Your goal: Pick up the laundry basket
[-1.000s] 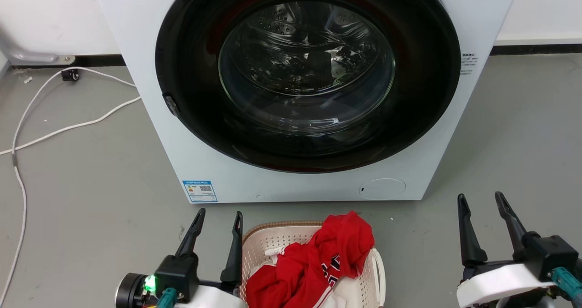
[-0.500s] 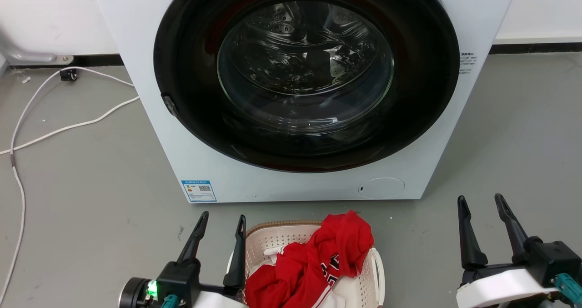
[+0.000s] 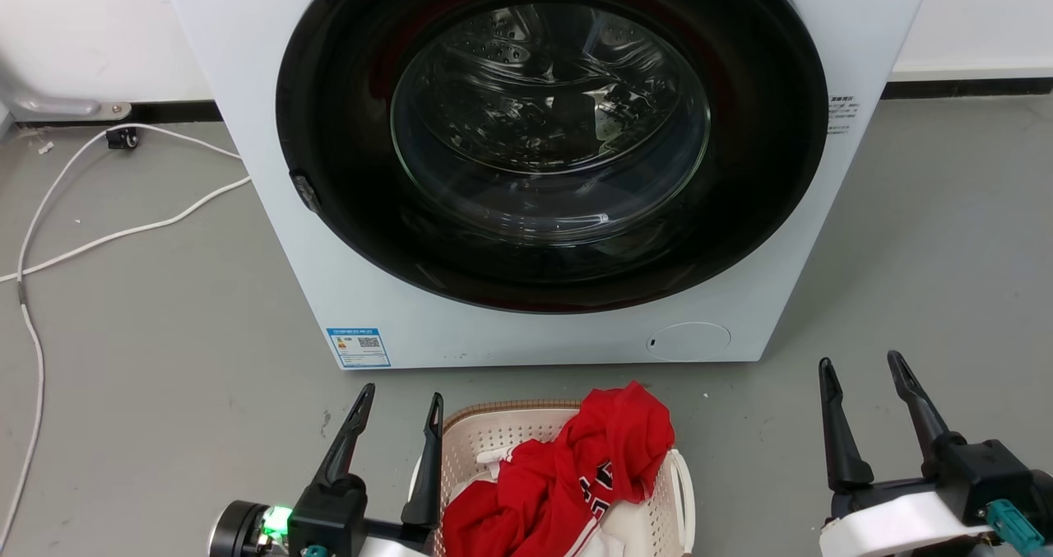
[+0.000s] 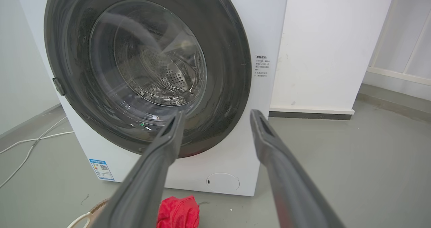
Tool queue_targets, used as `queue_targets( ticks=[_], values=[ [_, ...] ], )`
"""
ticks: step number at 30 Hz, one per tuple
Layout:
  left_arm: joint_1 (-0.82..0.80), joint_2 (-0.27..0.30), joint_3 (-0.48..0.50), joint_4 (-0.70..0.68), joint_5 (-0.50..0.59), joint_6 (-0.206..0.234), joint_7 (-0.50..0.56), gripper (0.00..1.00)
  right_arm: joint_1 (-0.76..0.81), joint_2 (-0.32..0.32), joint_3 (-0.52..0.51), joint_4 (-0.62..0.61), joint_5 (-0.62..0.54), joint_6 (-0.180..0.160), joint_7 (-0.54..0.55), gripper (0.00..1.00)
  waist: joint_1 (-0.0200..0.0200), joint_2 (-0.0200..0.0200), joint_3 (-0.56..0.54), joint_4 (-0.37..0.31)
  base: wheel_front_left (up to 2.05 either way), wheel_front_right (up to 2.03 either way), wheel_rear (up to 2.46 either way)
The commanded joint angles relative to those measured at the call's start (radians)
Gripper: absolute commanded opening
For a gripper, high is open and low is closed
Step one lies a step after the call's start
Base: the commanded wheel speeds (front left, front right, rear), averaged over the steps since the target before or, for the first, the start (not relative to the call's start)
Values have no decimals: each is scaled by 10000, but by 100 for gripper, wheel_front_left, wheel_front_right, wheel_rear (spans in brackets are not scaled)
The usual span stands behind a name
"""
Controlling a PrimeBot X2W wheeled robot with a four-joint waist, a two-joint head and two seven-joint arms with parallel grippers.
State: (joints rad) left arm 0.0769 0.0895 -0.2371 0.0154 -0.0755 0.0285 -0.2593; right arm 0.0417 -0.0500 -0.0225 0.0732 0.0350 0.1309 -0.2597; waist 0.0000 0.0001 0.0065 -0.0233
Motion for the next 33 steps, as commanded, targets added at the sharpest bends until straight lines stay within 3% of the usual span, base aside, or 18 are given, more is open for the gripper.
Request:
queue_targets(
  ticks=[1, 33],
  values=[
    [111, -33, 38, -32, 190, -42, -86, 100, 102, -5, 23, -46, -160, -3, -70, 100, 0, -1, -6, 3, 0, 0, 0],
    [83, -369, 584, 871, 92, -594, -63, 100, 50, -5, -23, 80, -147, -3, -57, 100, 0, -1, 167, 21, 0, 0, 0]
  ],
)
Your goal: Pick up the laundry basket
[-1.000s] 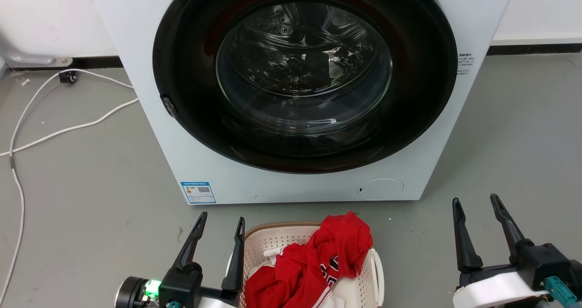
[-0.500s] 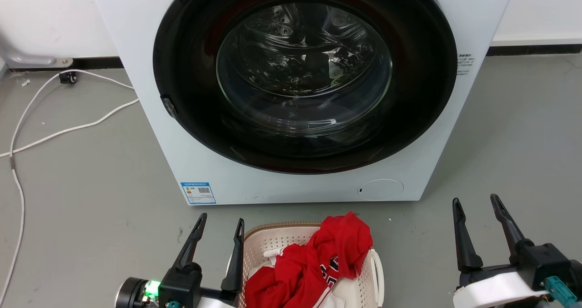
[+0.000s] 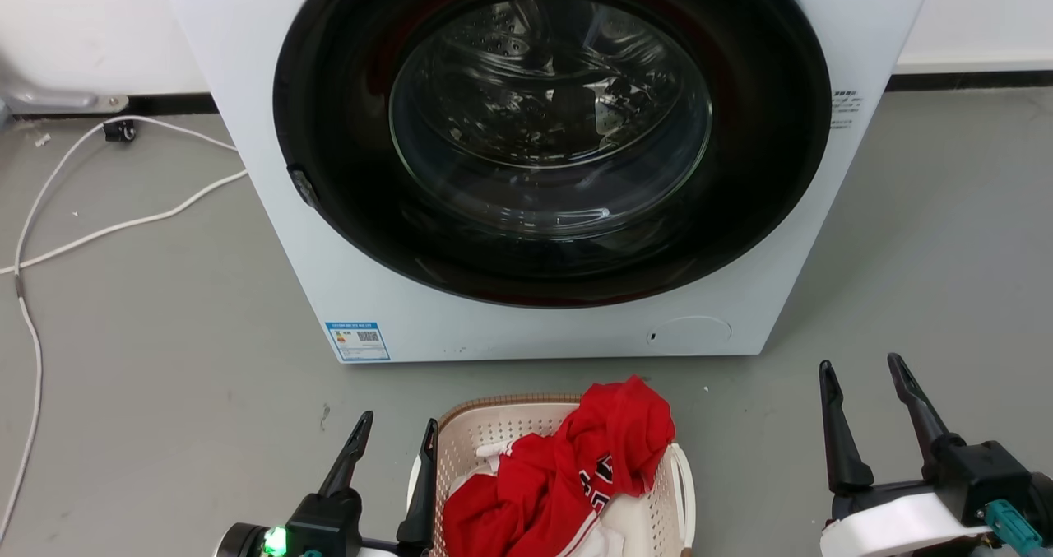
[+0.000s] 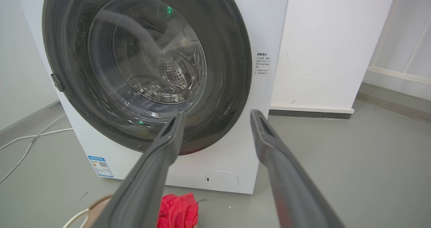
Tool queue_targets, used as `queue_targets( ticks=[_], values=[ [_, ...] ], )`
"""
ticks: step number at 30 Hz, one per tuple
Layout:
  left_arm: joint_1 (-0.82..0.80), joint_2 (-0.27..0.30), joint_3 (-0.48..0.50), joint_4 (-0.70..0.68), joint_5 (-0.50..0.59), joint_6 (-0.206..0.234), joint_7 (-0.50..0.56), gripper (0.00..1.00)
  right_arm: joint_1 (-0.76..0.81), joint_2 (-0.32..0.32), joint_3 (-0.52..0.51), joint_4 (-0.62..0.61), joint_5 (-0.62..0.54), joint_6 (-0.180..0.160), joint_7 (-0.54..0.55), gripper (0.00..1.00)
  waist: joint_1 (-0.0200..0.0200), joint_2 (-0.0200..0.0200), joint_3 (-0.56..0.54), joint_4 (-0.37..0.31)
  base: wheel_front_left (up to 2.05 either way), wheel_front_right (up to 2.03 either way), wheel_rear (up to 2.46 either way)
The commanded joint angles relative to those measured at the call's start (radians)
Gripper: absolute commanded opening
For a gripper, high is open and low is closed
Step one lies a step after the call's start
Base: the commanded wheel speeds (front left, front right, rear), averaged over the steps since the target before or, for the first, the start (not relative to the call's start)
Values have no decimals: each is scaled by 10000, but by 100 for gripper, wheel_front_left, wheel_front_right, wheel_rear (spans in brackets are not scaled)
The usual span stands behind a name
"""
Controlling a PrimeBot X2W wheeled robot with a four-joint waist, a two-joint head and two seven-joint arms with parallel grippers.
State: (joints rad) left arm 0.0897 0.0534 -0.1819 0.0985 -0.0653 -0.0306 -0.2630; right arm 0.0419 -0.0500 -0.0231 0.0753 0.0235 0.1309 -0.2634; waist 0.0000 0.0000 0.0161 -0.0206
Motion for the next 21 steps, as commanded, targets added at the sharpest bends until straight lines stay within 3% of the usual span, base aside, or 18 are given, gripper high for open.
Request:
queue_targets(
  ticks=[1, 10, 21],
  values=[
    [-93, -13, 44, 97, -29, -23, -27, 100, 33, -5, -31, 143, -13, -3, -20, 100, 0, 0, 139, -12, 0, 0, 0],
    [-897, -27, 258, 961, -64, -80, -27, 100, -731, -5, -111, 592, -159, -3, -20, 100, 0, 0, 1548, -97, 0, 0, 0],
    [-3022, 303, 576, 3232, -20, -394, -27, 100, -2356, -2, 3, 2217, -109, -5, 732, 100, 0, 0, 3612, -130, 0, 0, 0]
  ],
)
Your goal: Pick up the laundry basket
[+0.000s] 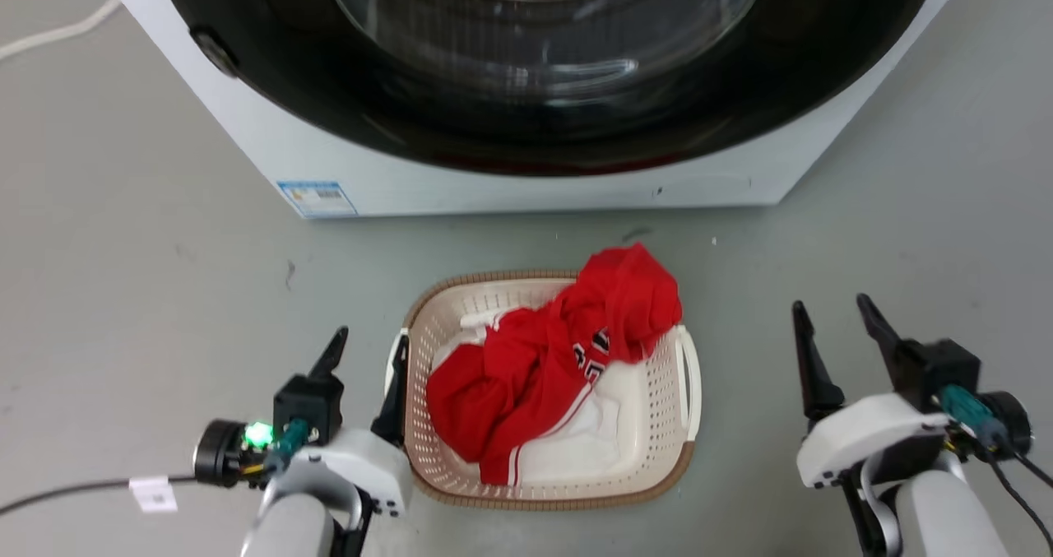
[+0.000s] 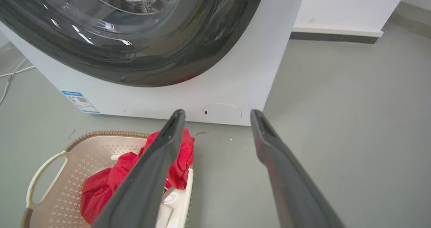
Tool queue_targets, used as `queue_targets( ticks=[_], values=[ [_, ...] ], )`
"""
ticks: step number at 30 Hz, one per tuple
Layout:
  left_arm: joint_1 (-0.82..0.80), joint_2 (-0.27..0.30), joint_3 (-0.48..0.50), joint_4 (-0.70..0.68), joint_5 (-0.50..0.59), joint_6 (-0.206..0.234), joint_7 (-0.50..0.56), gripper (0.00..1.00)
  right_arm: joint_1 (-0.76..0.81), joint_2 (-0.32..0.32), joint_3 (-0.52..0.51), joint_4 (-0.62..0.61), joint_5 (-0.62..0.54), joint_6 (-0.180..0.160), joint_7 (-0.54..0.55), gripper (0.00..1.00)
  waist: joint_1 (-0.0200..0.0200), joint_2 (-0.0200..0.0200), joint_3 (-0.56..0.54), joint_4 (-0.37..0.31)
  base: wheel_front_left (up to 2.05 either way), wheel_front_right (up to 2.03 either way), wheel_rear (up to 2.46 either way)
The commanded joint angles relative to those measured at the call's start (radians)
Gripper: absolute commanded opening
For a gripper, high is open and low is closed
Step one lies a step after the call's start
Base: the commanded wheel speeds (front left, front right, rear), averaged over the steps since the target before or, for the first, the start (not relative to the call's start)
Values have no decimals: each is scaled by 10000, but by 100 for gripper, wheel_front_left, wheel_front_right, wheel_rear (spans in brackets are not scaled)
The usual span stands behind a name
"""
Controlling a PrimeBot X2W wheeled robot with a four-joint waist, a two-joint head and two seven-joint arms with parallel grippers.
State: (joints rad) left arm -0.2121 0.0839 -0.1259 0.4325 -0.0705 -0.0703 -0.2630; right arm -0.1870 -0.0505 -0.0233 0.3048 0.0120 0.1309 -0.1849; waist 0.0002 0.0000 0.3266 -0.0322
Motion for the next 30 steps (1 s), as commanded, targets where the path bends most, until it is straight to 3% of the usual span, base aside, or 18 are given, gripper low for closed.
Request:
queue_targets(
  ticks=[1, 9, 17, 30],
  values=[
    [-250, 66, 3, 184, 45, -57, -27, 100, -253, 5, 46, 154, 103, -3, 120, 100, -2, 0, 675, -23, 0, 0, 0],
    [-2344, 479, -166, 3102, -238, -414, 253, 100, -1815, 7, 582, 2374, 852, -3, 1516, 100, -2, 0, 1851, -54, 0, 0, 0],
    [-4237, 829, -658, 5384, -611, -579, 1281, 100, -3429, -4, 1394, 4238, 1606, -5, 2450, 100, -2, 0, 2975, -132, 0, 0, 0],
    [-6175, 1098, -2412, 6860, -2067, -599, 2963, 100, -5806, 4, 2497, 6873, 2811, -5, 3344, 100, -2, 0, 4327, -146, 0, 0, 0]
  ],
)
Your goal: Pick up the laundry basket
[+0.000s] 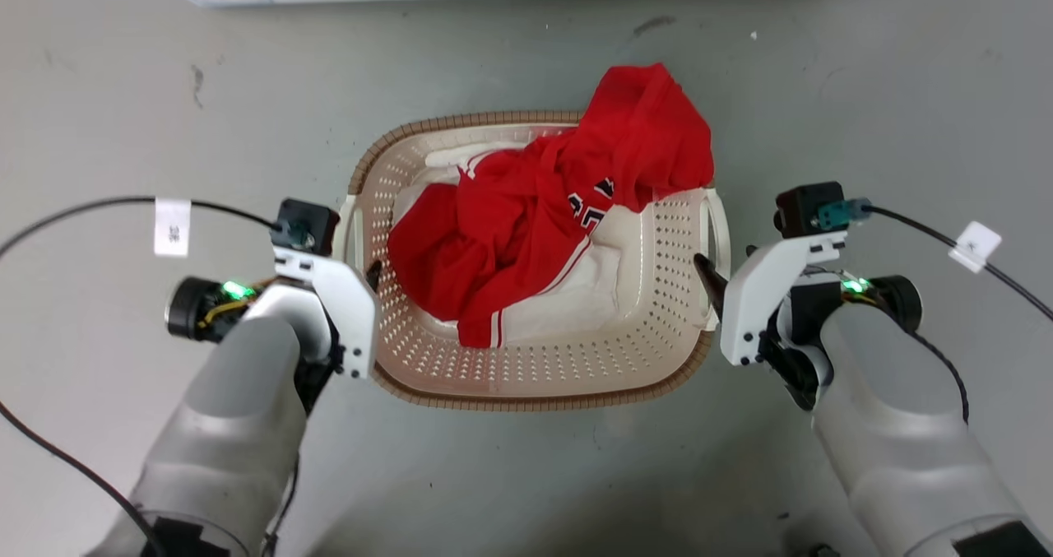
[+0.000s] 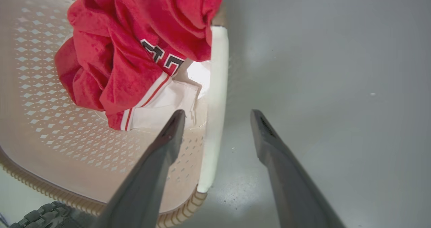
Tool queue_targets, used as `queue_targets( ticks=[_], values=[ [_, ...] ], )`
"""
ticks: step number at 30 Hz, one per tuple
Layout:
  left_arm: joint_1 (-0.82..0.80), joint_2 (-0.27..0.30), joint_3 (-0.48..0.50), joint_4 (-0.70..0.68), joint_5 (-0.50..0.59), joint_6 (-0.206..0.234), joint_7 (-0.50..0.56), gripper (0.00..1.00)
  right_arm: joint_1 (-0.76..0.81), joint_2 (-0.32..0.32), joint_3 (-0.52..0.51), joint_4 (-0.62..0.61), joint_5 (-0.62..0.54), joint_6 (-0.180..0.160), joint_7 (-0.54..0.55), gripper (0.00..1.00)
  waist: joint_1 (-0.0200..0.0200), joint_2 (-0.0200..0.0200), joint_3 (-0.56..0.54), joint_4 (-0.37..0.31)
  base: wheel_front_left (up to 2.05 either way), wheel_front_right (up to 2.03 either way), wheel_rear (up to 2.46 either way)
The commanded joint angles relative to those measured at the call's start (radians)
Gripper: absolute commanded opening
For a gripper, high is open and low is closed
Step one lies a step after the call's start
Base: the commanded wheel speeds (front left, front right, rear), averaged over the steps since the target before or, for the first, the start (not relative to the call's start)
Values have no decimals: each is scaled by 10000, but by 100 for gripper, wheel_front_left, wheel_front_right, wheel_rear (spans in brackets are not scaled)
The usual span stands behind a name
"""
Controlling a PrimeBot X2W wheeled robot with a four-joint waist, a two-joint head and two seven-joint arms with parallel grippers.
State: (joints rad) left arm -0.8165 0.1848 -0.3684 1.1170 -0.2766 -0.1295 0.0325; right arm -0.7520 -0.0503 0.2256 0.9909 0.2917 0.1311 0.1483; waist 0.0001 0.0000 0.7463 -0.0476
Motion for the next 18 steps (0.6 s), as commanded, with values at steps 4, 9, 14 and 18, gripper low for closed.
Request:
queue_targets(
  ticks=[4, 9, 14, 18],
  values=[
    [-422, 93, -437, 191, -486, -8, 397, 100, -668, -1, 460, 666, 462, -7, 152, 100, -1, 0, 417, 25, 0, 0, 0],
    [-784, 238, -997, 200, -884, 2, 650, 100, -1224, -1, 930, 1269, 860, -7, 225, 100, -1, 0, 748, 50, 0, 0, 0],
    [-1148, 408, -1536, 192, -1215, 2, 779, 100, -1717, 0, 1217, 1884, 932, -7, 95, 100, -1, 0, 1046, 106, 0, 0, 0],
    [-1362, 485, -1920, 195, -1472, 2, 850, 100, -1971, -1, 1408, 2184, 1063, -7, 24, 100, -1, 0, 1224, 135, 0, 0, 0]
  ],
)
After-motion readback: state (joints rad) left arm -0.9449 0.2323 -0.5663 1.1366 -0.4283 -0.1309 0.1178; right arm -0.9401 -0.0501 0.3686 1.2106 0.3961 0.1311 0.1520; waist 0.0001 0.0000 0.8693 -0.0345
